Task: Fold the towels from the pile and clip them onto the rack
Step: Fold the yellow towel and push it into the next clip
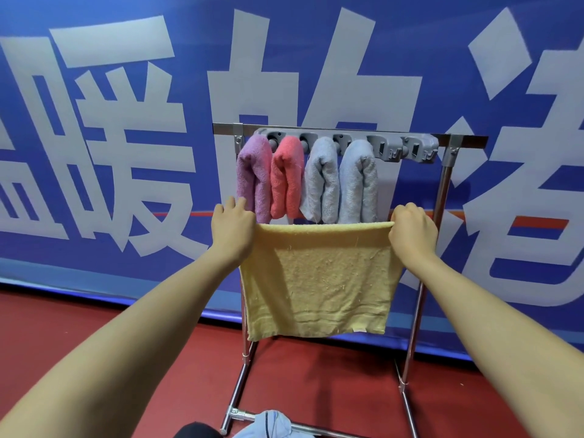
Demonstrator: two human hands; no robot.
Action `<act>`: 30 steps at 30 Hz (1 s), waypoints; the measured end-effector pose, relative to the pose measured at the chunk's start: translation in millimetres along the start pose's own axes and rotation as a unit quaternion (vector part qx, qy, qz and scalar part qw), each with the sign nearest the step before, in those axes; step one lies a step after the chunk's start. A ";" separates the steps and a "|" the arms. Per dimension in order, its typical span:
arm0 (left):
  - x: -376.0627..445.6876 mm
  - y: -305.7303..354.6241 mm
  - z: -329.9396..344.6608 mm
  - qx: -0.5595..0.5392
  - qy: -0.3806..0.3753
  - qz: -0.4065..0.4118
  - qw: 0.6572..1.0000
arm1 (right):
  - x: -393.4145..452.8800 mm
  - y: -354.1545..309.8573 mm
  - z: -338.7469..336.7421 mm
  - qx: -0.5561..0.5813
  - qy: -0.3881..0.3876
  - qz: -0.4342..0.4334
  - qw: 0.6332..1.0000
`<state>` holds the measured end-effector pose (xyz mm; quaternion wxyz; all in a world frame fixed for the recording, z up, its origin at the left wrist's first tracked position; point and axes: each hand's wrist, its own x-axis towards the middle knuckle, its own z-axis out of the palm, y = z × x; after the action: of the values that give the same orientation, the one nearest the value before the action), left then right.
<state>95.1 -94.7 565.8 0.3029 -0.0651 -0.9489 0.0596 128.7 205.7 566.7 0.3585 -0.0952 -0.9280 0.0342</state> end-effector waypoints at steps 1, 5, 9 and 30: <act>-0.1 0.1 -0.6 0.010 0.012 0.003 1.000 | -0.2 0.7 1.3 0.013 0.006 0.006 1.000; -2.8 1.2 1.1 -0.036 0.003 -0.030 0.999 | -5.2 4.8 7.4 0.080 0.017 0.044 0.996; -4.9 0.9 7.5 -0.104 0.017 -0.064 0.992 | -11.8 7.3 13.5 0.170 0.016 0.050 0.984; -16.0 78.7 -9.0 -0.511 -0.041 0.001 0.859 | -47.1 -64.1 10.0 0.267 -0.090 -0.132 0.950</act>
<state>120.1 -19.1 552.0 0.1883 -0.2089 -0.8577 -0.4304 146.3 133.4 536.7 0.2872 0.1308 -0.9177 0.2413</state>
